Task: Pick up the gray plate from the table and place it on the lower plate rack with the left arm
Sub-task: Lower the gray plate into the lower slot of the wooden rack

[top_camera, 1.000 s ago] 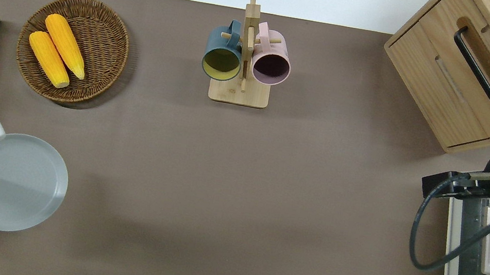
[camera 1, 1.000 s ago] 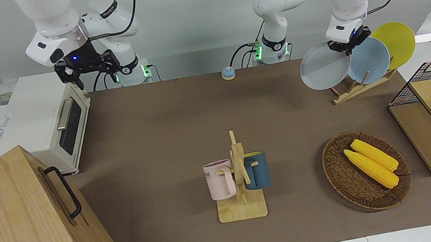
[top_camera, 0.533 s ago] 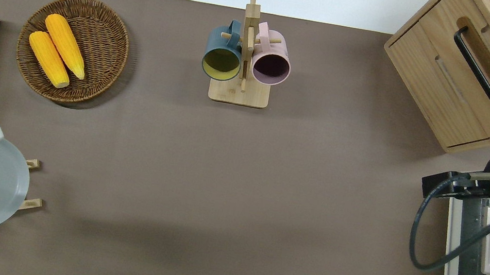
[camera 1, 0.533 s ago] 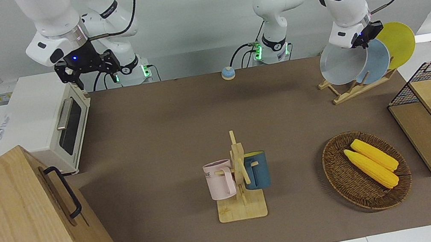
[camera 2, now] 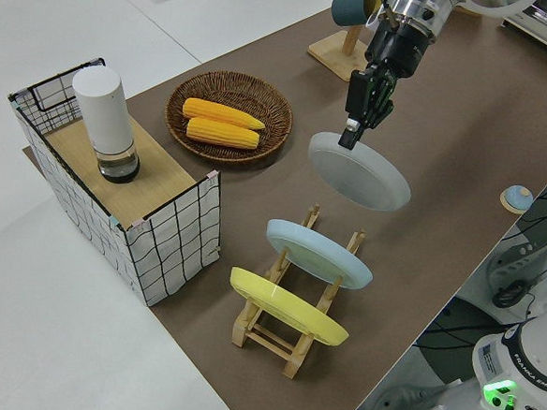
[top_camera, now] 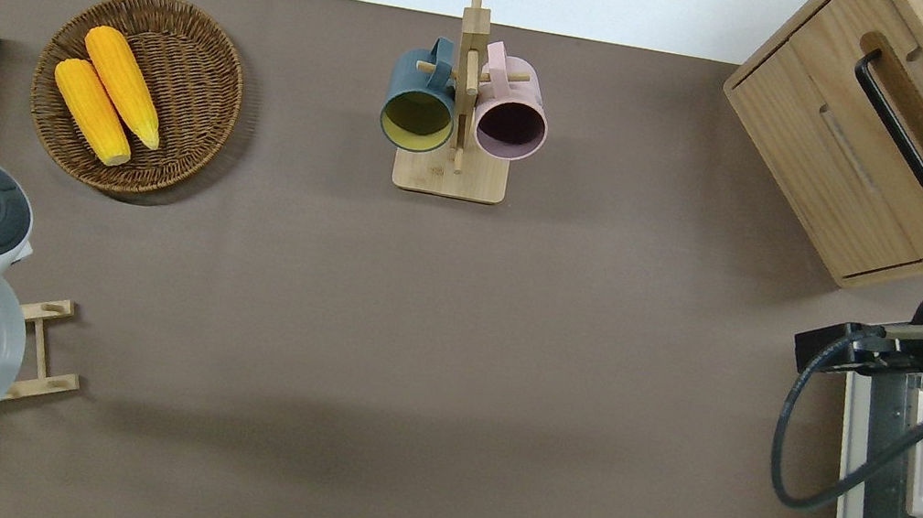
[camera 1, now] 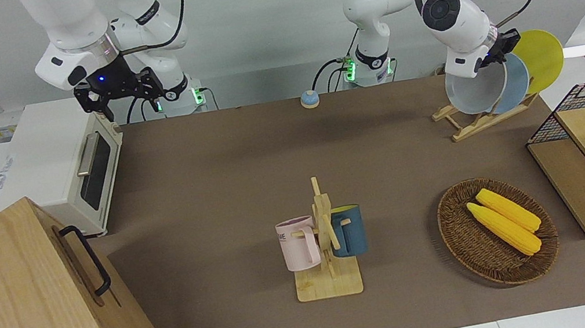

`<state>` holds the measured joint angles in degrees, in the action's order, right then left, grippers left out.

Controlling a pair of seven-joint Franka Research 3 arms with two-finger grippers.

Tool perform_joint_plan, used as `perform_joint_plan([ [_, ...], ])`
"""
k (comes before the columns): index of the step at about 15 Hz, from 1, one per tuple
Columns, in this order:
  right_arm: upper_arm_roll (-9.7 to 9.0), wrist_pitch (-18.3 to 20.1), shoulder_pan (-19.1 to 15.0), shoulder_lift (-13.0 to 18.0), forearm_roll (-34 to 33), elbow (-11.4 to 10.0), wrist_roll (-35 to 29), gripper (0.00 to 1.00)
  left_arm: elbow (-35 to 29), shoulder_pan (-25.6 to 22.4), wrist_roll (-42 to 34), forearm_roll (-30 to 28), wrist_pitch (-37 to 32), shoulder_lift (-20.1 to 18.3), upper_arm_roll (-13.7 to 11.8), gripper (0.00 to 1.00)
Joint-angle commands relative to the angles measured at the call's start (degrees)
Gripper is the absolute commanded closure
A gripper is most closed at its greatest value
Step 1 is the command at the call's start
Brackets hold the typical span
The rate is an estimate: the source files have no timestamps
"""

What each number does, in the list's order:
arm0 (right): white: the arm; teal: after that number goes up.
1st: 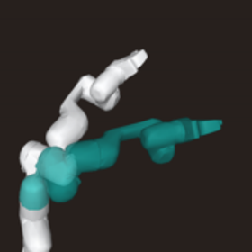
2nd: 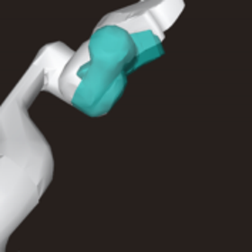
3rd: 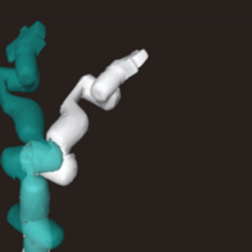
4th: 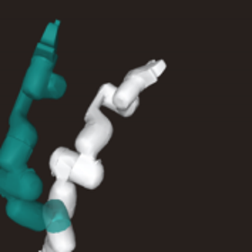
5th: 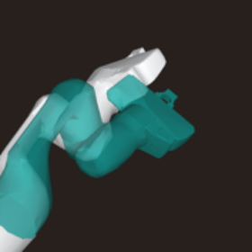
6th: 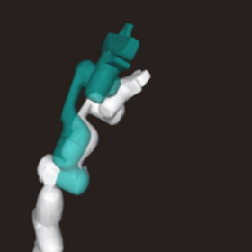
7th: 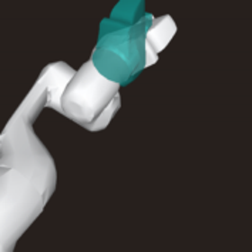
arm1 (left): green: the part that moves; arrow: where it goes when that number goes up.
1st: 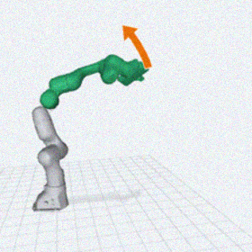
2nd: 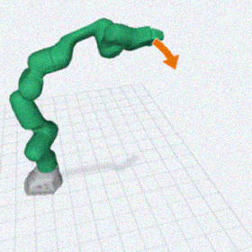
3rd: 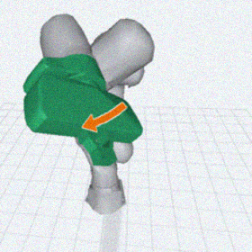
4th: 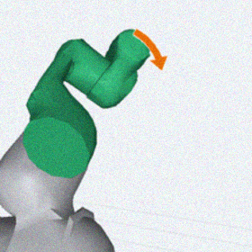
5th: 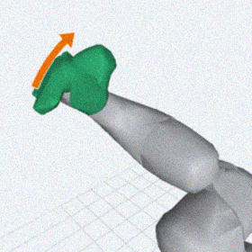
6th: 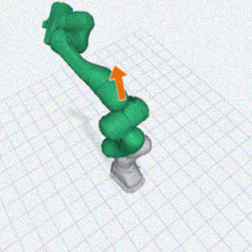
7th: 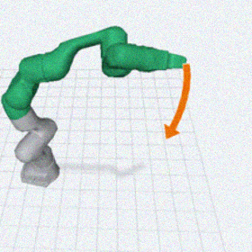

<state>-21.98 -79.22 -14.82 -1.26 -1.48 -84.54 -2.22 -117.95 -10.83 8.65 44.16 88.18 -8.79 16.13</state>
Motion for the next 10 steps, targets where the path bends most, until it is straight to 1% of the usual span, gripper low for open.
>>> perform_joint_plan([
  [1,-1.22,0.64,-1.36,0.12,-0.37,0.42,-0.68,0.017,-0.87,0.54,4.69,3.03,-1.43,1.67,0.04,1.0],
  [4,-1.22,0.64,-1.36,0.12,-0.37,0.42,-0.68,0.017,-3.5,0.63,9.01,4.71,-1.52,2.63,0.21,1.0],
  [10,-1.13,0.64,-1.36,0.2,-0.37,0.34,-0.68,0.017,-4.74,0.63,13.67,5.15,-1.43,5.35,1.36,1.0],
])
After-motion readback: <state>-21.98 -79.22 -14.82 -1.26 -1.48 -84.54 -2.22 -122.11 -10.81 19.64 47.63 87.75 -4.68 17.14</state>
